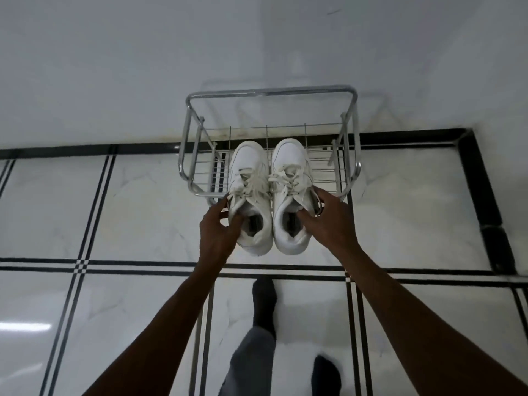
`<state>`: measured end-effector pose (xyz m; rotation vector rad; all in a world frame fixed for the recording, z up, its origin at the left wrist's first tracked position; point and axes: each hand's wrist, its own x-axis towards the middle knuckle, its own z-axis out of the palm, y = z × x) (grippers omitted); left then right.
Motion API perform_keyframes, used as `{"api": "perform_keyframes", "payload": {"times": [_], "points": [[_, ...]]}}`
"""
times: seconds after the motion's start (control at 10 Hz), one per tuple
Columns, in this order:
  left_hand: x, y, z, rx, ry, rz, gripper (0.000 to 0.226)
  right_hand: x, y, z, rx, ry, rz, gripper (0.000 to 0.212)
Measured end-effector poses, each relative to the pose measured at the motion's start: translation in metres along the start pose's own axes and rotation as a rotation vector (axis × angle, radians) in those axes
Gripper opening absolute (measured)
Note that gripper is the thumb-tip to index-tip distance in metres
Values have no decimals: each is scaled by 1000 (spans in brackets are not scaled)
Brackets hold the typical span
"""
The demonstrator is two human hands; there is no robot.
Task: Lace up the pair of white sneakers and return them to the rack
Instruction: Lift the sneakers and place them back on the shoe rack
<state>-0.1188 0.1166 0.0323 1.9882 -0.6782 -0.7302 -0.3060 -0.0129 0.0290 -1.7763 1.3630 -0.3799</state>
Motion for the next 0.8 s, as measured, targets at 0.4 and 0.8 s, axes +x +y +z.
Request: {"api": "perform_keyframes", "payload": {"times": [0.4, 0.8], "points": [[177, -34, 31, 71, -194, -56, 47, 155, -1, 53, -45, -53, 141, 55], [188, -24, 22, 235, -229, -16, 65, 175, -10, 45, -139, -166, 176, 81]]}}
